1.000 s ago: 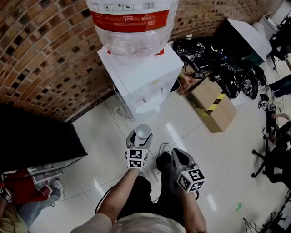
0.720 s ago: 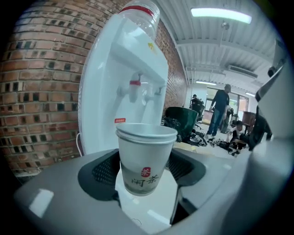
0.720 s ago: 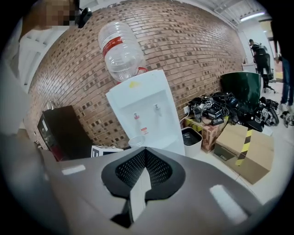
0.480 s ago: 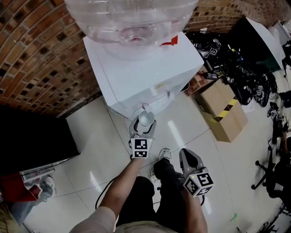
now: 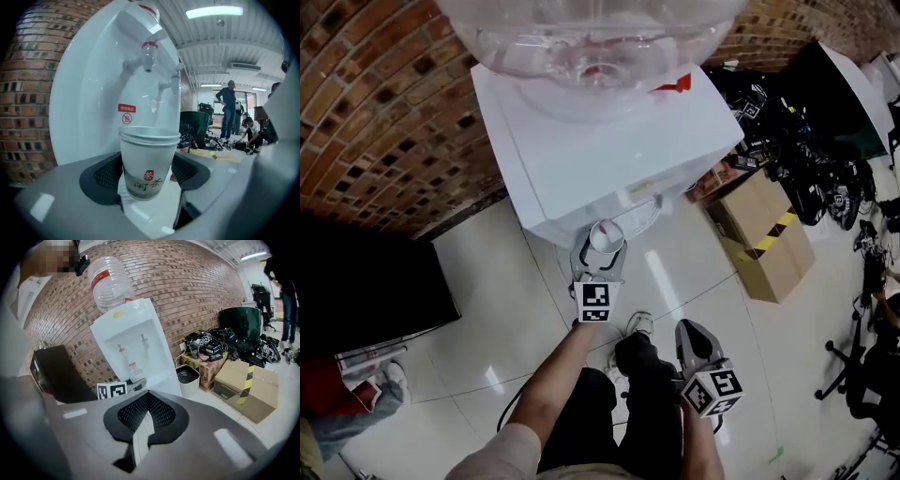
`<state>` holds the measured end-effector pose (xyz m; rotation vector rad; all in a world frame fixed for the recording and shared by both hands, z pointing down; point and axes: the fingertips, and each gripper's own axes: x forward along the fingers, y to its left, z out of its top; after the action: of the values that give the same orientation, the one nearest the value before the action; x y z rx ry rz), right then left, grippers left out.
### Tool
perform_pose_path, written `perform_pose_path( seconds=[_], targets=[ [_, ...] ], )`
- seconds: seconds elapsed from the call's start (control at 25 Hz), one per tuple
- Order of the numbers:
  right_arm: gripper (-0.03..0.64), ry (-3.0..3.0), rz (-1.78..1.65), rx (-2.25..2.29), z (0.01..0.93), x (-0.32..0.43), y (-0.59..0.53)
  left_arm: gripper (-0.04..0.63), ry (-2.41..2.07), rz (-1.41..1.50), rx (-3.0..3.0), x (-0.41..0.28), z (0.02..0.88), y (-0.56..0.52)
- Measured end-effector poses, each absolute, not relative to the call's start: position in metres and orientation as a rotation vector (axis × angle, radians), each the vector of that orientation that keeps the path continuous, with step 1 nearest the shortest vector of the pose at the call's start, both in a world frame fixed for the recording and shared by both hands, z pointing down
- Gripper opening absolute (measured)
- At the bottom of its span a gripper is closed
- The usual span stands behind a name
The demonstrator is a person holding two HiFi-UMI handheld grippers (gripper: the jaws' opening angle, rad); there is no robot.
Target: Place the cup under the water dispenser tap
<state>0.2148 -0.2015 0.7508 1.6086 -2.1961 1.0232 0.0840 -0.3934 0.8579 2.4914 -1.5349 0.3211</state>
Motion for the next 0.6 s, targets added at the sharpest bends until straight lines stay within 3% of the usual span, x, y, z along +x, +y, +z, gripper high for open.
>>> perform_pose_path(
  seconds=[0.4,0.6],
  targets=[
    [0.000,-2.165,1.047,1.628,0.751,0.218,-0.194,0.341,-1.559,0.433,2.465,0.090,0.869,-0.400],
    [0.000,-2.165,1.053,1.641,0.747,0.221,-0.196,0.421,-1.561,0.413,2.440,0.089,0.870,-0.393]
  ],
)
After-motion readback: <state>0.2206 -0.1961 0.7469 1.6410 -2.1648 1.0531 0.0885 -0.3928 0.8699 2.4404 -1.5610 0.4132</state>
